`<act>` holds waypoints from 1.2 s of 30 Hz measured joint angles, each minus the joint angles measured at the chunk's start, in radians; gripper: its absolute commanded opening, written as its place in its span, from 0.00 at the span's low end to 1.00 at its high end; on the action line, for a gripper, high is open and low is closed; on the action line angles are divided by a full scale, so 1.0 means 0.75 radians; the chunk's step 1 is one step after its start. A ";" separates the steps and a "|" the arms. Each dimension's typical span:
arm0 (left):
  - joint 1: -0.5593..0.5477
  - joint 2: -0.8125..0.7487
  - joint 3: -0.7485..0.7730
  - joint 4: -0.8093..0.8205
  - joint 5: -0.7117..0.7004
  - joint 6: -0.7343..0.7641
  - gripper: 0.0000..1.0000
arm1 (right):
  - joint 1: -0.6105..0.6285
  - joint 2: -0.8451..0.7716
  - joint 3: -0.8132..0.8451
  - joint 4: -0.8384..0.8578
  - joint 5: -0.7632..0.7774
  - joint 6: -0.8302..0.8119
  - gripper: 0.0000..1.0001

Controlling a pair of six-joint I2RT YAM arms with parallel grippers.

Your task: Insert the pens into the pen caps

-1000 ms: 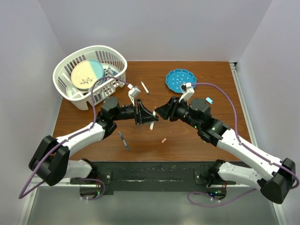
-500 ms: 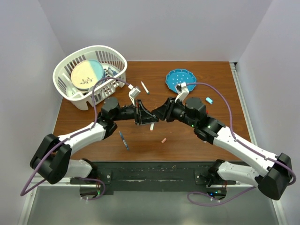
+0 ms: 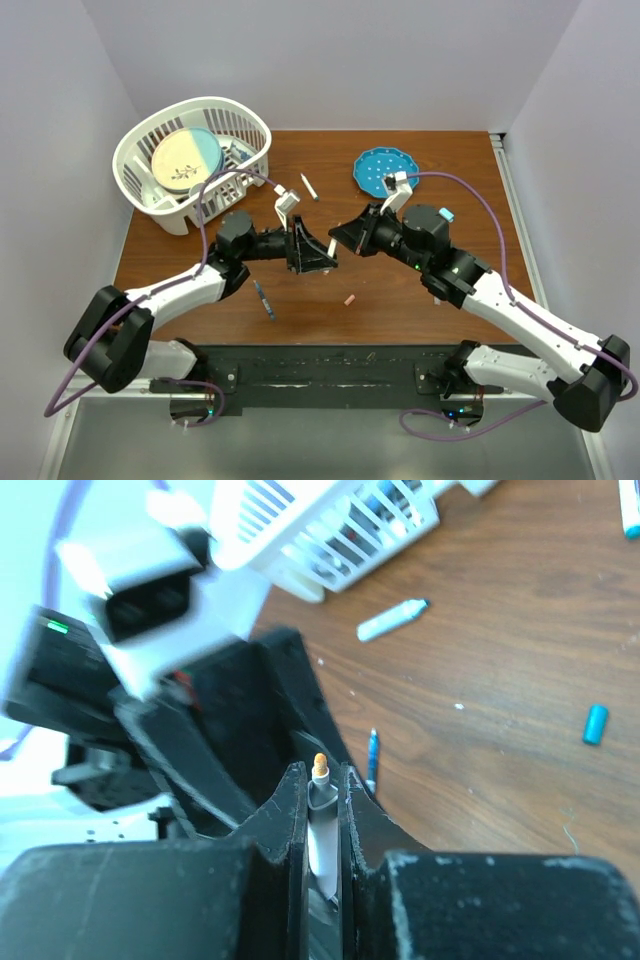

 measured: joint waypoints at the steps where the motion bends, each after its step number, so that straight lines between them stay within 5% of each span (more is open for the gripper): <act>1: 0.000 -0.001 -0.009 0.001 0.005 -0.001 0.51 | 0.001 0.000 0.016 -0.006 0.004 -0.002 0.00; 5: 0.000 -0.002 -0.013 0.008 0.025 -0.001 0.44 | 0.001 -0.001 0.027 -0.013 0.007 -0.008 0.00; 9: 0.000 -0.007 -0.014 0.020 0.044 -0.007 0.00 | -0.002 -0.002 0.027 -0.018 0.011 -0.010 0.00; 10: -0.001 -0.012 -0.015 0.030 0.052 -0.006 0.00 | -0.002 -0.003 0.027 -0.019 0.012 -0.010 0.01; 14: -0.004 -0.025 -0.015 0.039 0.062 -0.008 0.00 | -0.001 -0.013 0.027 -0.019 0.005 -0.013 0.54; 17: -0.006 -0.052 -0.015 -0.014 0.045 0.014 0.00 | -0.001 -0.037 0.037 -0.066 -0.002 -0.055 0.66; 22: -0.001 -0.241 0.010 -0.388 -0.141 0.194 0.00 | -0.001 -0.096 0.139 -0.248 0.028 -0.224 0.67; 28: 0.030 -0.584 0.096 -0.861 -0.611 0.415 0.00 | -0.001 -0.191 0.111 -0.327 0.093 -0.578 0.66; 36: 0.036 -0.960 0.098 -1.143 -1.029 0.552 0.00 | -0.001 -0.027 -0.043 -0.410 0.079 -1.043 0.64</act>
